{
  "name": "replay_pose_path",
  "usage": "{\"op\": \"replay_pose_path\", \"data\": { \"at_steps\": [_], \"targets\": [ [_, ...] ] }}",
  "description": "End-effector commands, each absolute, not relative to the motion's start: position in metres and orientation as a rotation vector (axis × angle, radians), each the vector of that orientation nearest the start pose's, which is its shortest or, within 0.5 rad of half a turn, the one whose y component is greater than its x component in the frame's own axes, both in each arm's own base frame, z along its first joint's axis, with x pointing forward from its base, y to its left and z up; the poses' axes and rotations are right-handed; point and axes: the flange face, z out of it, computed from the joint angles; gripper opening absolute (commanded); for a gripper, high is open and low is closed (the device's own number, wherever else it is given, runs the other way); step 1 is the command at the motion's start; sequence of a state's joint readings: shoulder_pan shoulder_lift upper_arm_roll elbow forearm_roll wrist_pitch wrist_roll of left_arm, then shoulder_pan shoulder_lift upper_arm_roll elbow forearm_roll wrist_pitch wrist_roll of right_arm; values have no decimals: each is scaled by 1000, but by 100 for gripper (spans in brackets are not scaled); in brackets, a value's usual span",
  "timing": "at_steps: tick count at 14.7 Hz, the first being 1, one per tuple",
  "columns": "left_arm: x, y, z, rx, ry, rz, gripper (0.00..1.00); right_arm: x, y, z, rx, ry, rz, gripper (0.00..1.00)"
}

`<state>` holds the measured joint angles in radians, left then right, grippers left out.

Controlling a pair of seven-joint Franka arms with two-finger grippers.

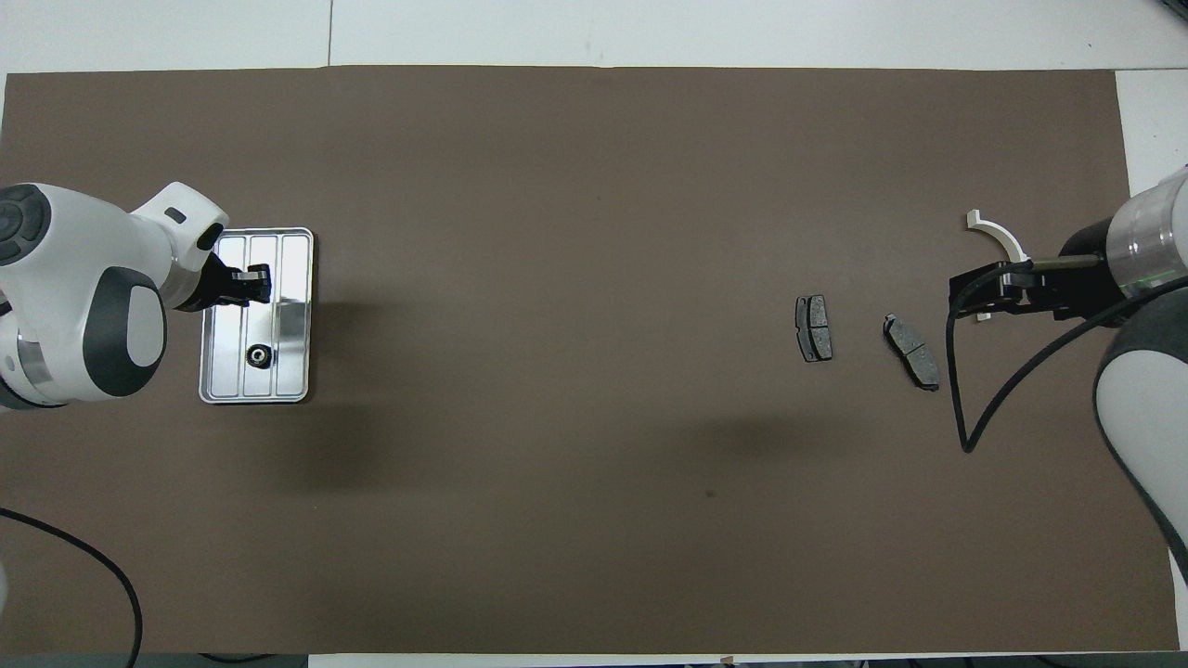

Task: Pick bearing gear from pile to tray
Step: 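Carry the second bearing into the tray and open the left gripper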

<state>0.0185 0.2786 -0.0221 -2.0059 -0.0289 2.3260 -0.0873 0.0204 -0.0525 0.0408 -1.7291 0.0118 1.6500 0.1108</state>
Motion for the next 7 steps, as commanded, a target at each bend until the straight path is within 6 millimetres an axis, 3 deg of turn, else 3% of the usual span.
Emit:
{"op": "replay_pose_path", "data": {
  "at_steps": [1, 7],
  "targets": [
    [598, 2, 311, -3175, -155, -101, 0, 543, 33, 588, -3136, 102, 25, 100],
    [589, 1, 295, -3172, -158, -130, 0, 543, 32, 589, -3152, 98, 20, 100]
  ]
}}
